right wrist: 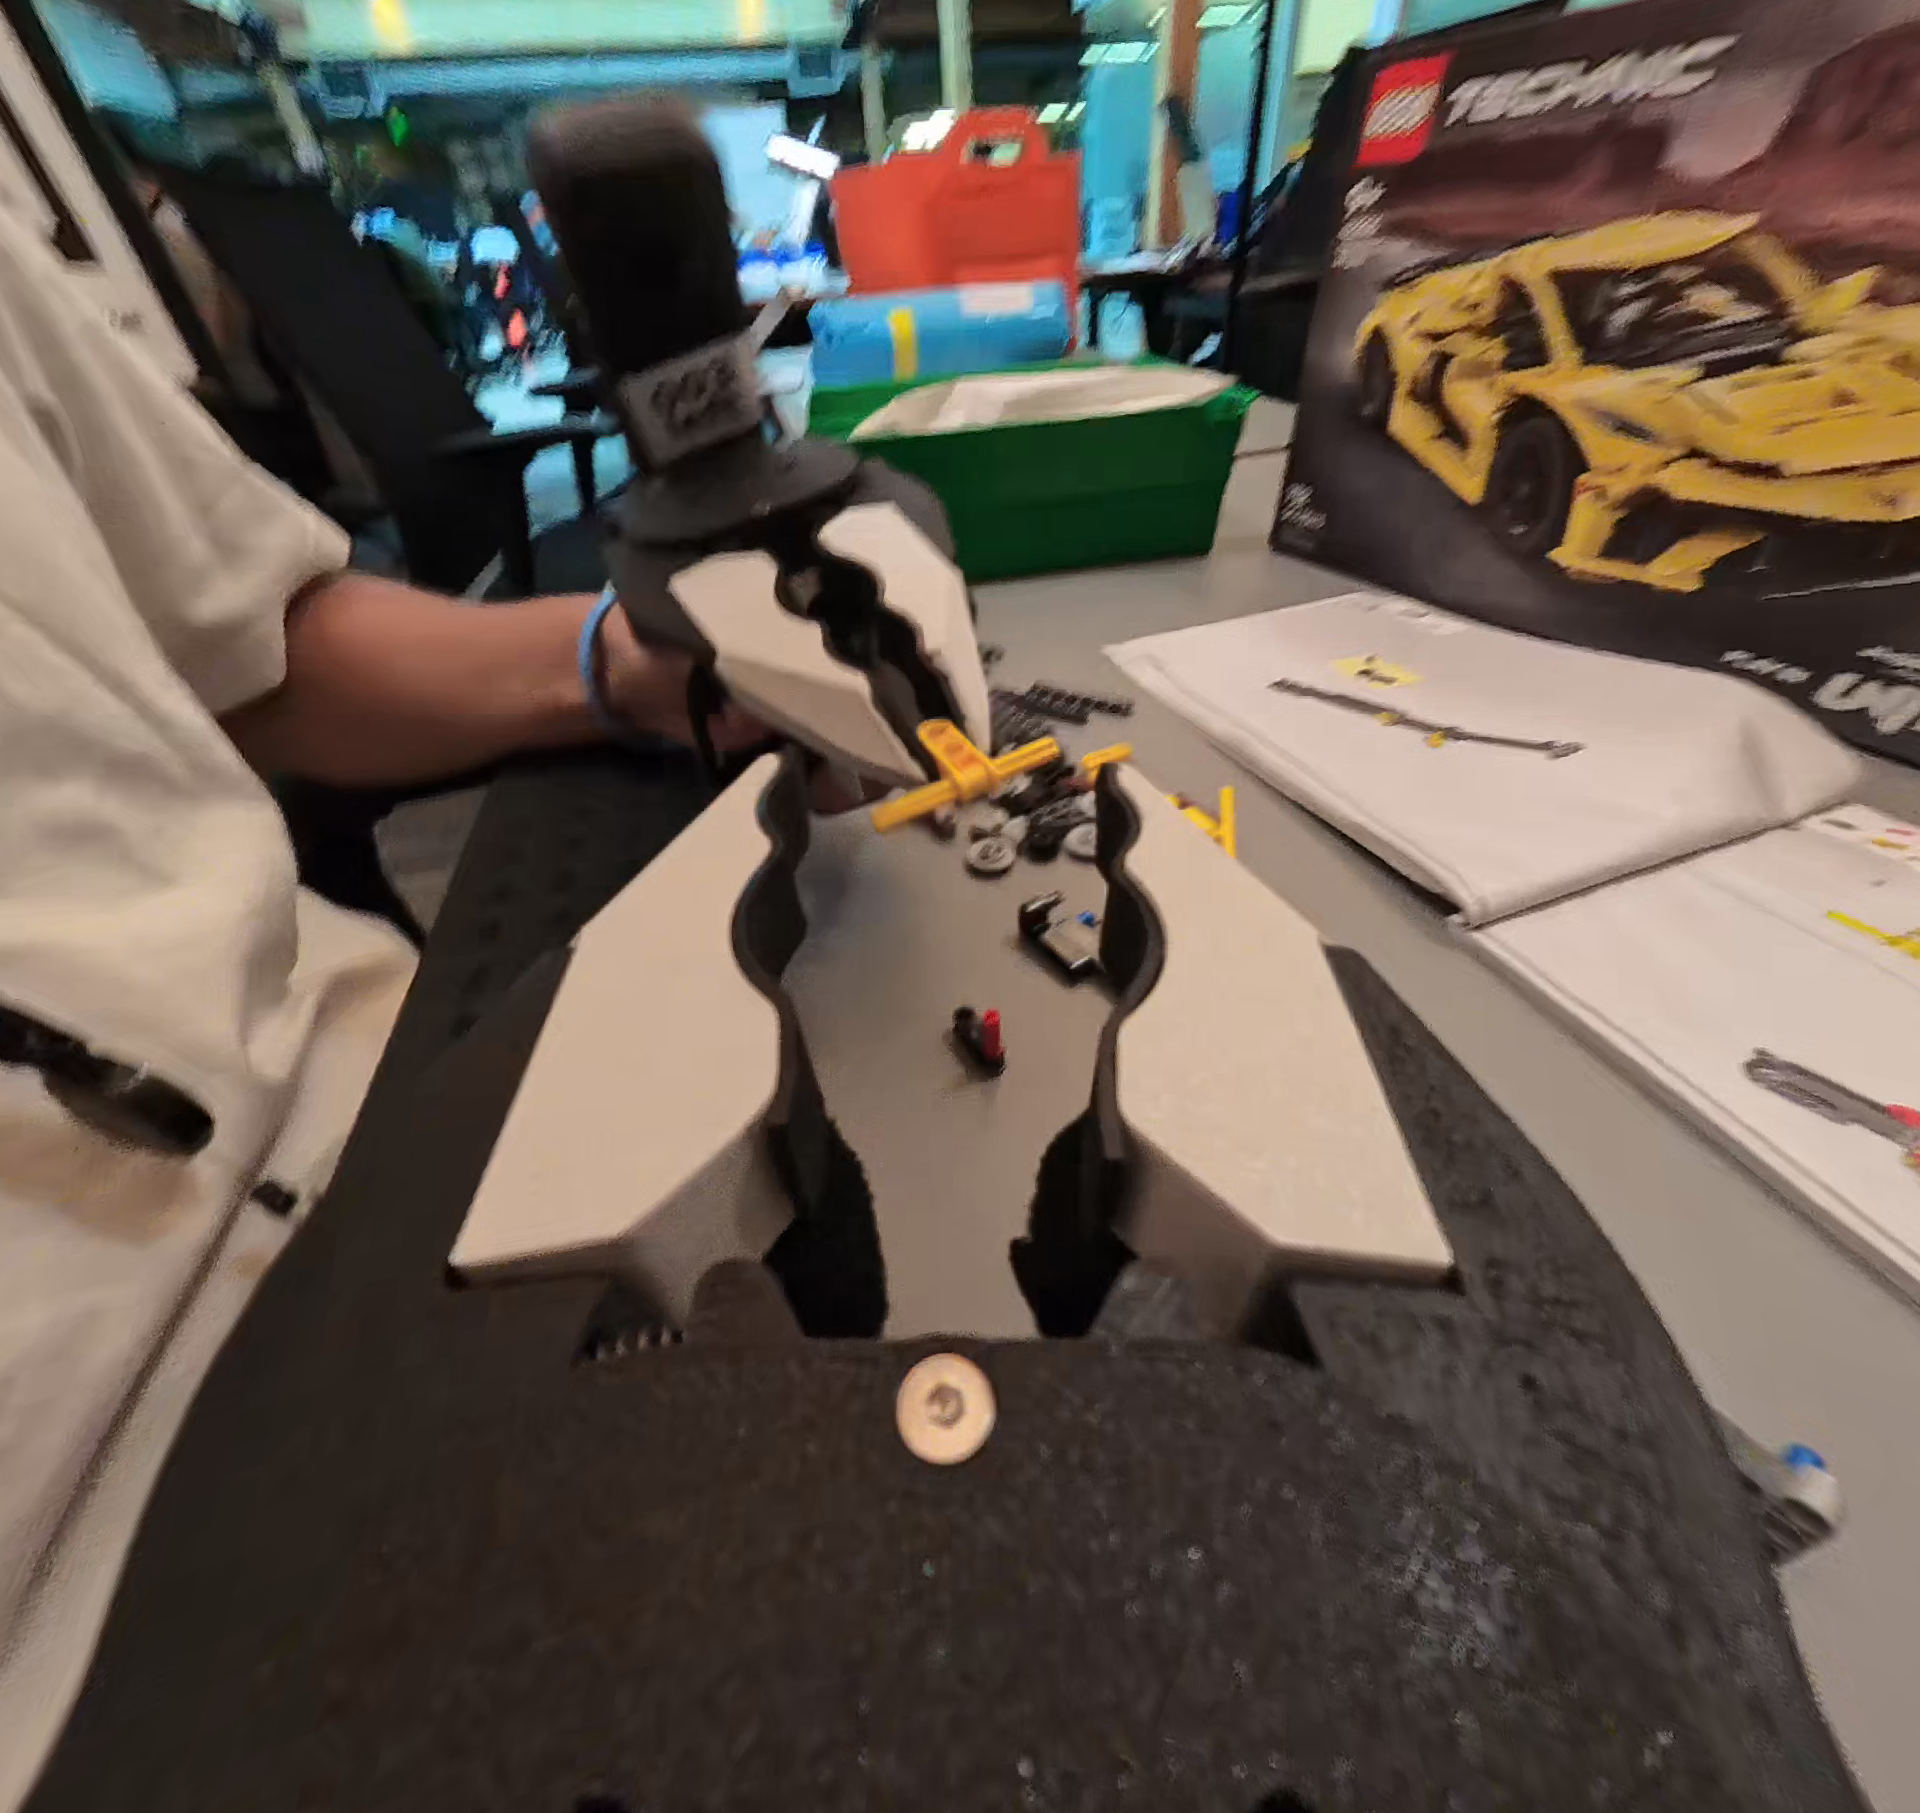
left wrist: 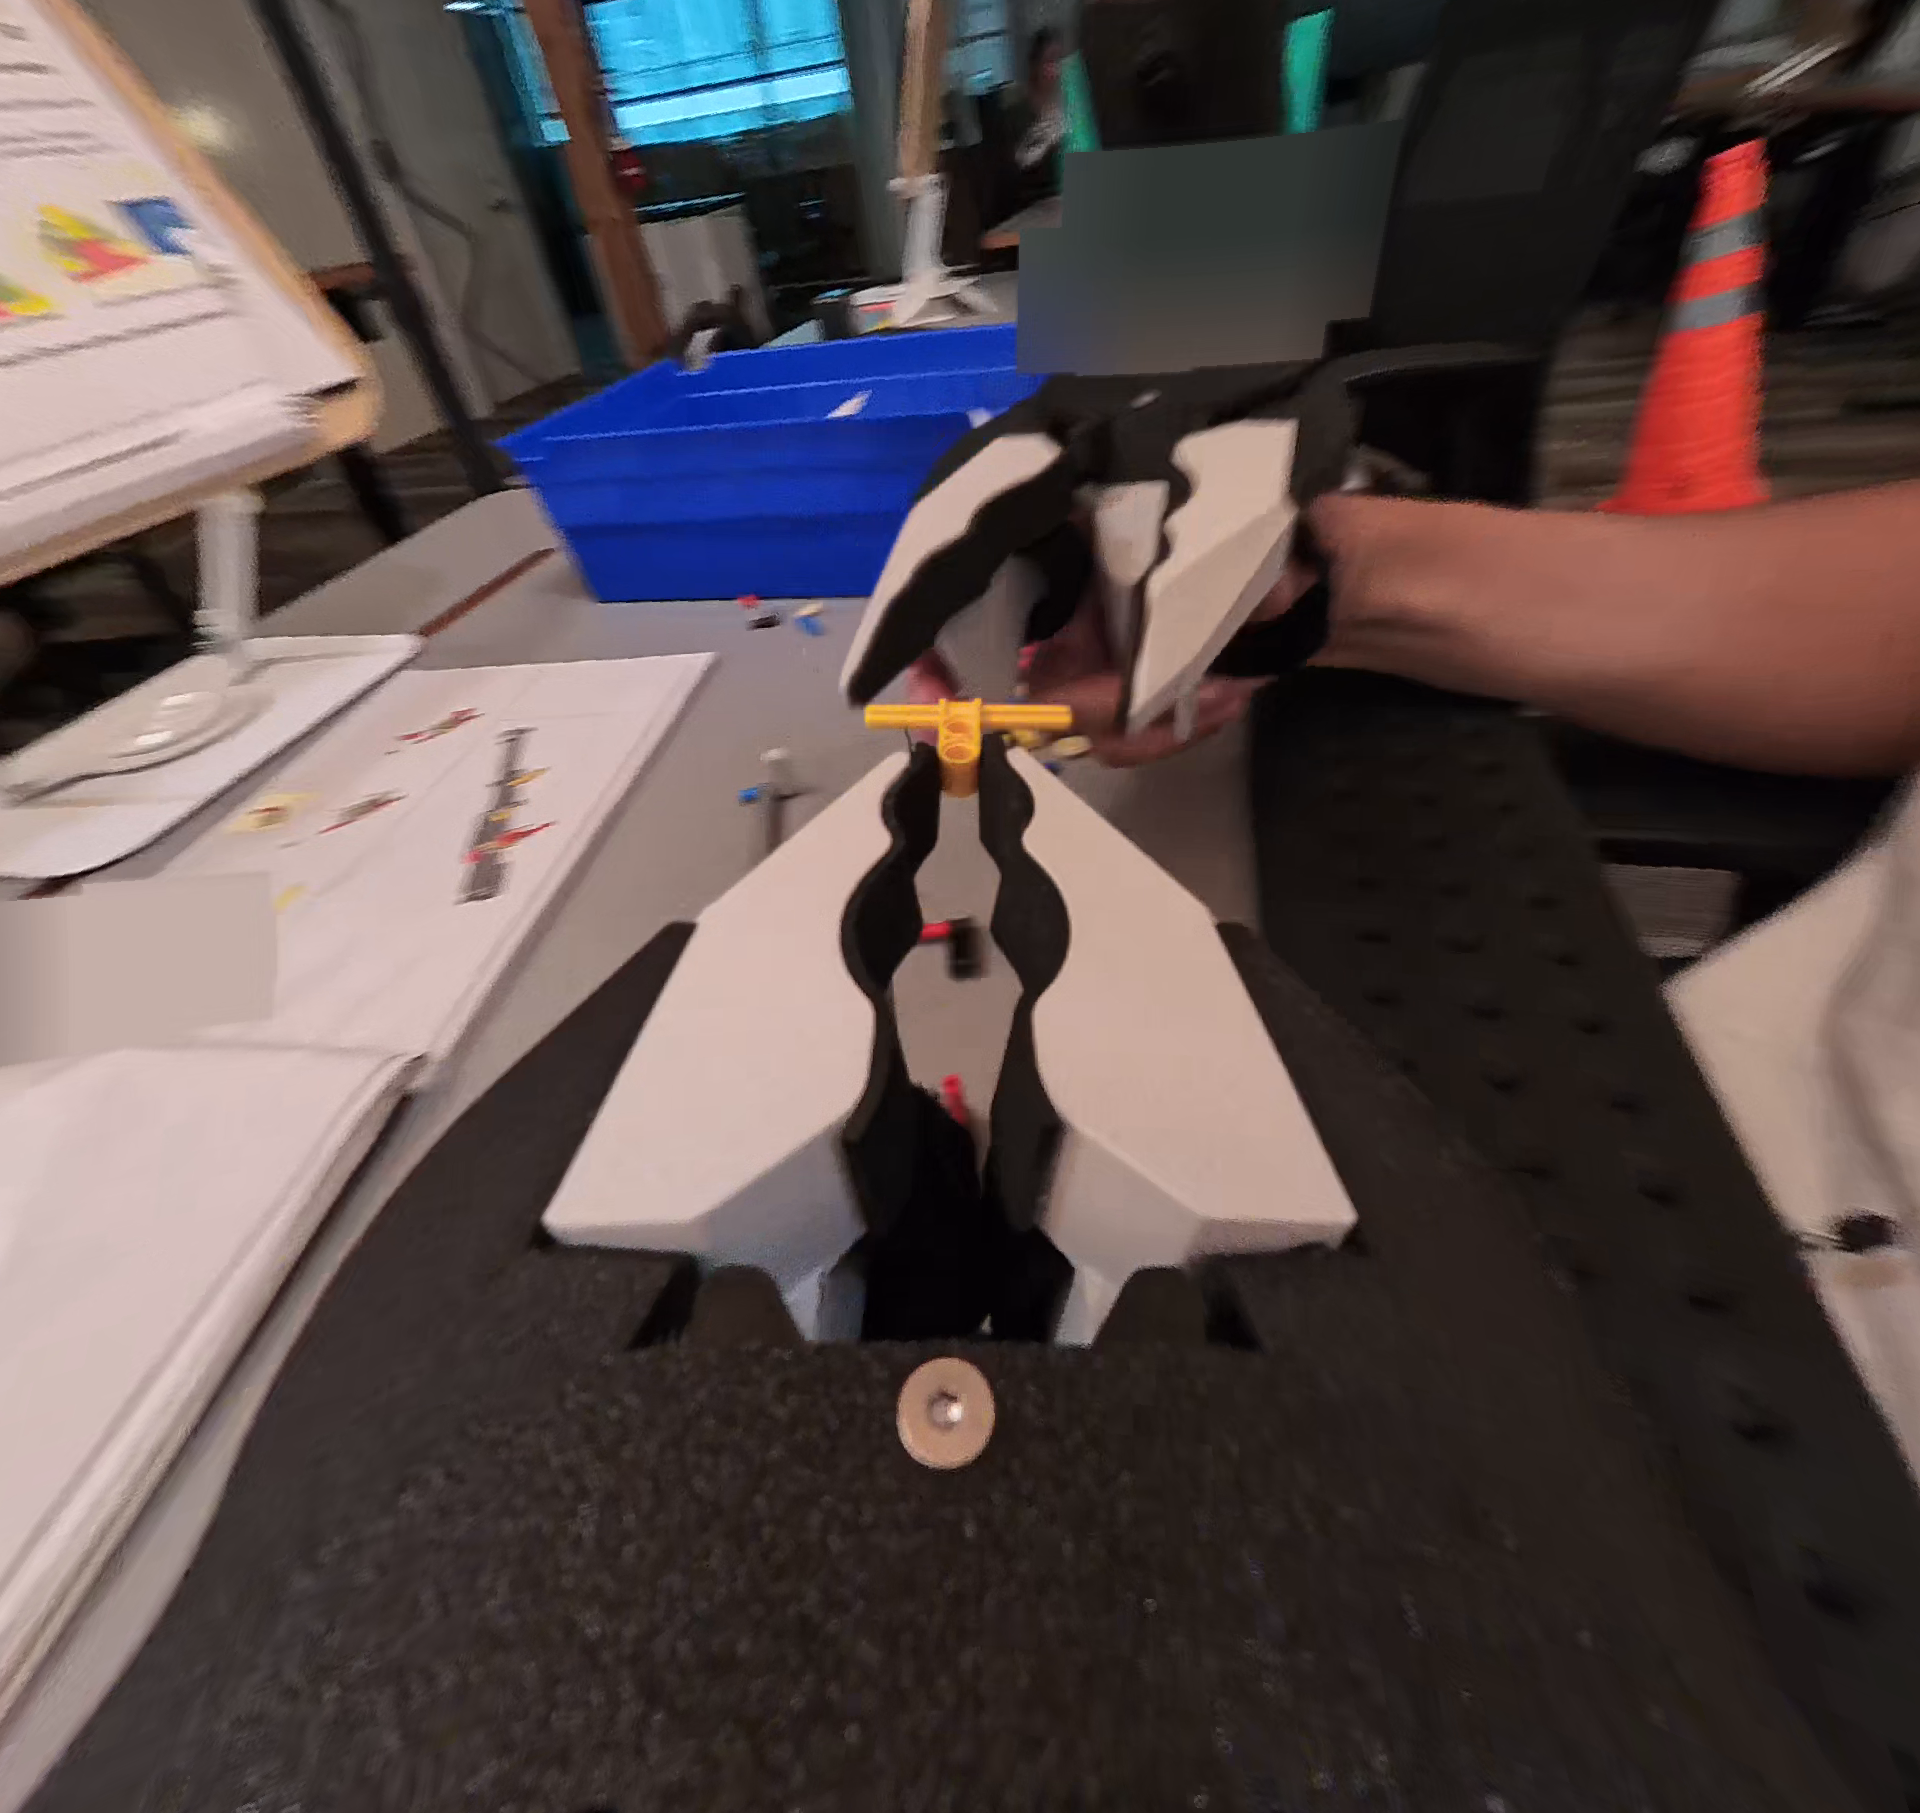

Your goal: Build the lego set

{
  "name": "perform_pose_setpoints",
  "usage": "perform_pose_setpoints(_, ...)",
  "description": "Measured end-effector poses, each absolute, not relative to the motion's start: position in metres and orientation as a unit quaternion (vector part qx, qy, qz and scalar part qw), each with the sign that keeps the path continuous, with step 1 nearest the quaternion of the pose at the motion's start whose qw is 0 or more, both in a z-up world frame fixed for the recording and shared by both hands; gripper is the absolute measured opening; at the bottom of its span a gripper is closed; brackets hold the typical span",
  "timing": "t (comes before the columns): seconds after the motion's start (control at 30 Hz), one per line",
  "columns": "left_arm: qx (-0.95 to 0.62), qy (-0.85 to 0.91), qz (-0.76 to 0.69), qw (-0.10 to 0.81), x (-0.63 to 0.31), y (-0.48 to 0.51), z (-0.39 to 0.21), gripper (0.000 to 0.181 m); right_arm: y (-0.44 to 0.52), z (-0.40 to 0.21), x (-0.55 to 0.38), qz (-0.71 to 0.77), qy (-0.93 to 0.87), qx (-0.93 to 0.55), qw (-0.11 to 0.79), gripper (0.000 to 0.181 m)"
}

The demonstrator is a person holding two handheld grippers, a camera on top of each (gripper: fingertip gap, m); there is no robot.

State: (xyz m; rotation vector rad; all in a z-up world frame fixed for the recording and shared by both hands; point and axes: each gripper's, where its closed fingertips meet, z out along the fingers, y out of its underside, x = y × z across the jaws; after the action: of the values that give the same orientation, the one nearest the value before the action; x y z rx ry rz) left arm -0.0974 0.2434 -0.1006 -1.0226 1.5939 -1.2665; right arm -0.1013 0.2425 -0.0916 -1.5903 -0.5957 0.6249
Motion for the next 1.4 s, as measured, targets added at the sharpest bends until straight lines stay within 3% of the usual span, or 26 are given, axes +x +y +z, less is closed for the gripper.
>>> perform_pose_setpoints(0.13, -0.386, 0.638, -0.555, 0.367, -0.105, 0.226, -0.096, 0.006, 0.236, -0.093, -0.113, 0.295, -0.285, -0.683, 0.605, 0.044)
perform_pose_setpoints(0.47, -0.399, 0.637, -0.549, 0.365, -0.103, 0.232, -0.099, 0.006, 0.239, -0.094, -0.108, 0.255, -0.290, -0.679, 0.625, 0.038)
perform_pose_setpoints(0.57, -0.416, 0.647, -0.505, 0.391, -0.099, 0.242, -0.108, 0.006, 0.244, -0.108, -0.104, 0.227, -0.292, -0.705, 0.605, 0.024)
perform_pose_setpoints(1.4, -0.411, 0.687, -0.443, 0.404, -0.096, 0.241, -0.127, 0.006, 0.245, -0.127, -0.100, 0.193, -0.310, -0.730, 0.577, 0.016)
